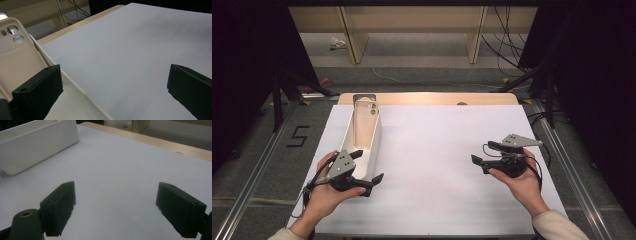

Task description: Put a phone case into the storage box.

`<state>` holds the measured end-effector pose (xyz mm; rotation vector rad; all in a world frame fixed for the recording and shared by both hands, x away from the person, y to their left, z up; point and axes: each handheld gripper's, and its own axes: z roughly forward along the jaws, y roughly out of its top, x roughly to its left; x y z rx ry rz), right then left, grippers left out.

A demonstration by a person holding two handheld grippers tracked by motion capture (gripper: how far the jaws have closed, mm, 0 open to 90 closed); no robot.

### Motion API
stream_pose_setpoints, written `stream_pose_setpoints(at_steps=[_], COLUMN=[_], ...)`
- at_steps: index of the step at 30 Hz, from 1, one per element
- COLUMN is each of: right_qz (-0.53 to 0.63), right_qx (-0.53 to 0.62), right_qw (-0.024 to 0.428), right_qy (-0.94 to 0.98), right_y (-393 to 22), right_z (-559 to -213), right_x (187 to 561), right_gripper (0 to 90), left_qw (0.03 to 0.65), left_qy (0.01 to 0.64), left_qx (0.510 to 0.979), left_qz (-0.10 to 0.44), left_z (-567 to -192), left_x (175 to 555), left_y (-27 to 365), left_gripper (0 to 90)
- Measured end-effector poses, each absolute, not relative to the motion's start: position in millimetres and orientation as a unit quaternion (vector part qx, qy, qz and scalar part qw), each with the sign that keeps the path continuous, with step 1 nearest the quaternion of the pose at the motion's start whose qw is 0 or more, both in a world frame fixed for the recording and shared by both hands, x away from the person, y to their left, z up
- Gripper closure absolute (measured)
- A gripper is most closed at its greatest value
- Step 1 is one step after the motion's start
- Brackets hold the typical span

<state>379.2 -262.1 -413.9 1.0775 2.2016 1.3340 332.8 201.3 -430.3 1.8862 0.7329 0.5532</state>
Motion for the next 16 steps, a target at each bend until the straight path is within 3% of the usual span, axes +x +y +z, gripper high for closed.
stream_pose_setpoints(at_steps=[16], right_qz=[0.47], right_qx=[0.38], right_qw=[0.171], right_qy=[0.778], right_y=[-260.9], right_z=[-414.6], right_x=[379.0], right_gripper=[16.9], left_qw=[0.503], left_qy=[0.298], left_qx=[0.777], left_qz=[0.232], left_z=[-433.4], left_x=[327.4], left_y=[200.9], left_gripper=[0.0])
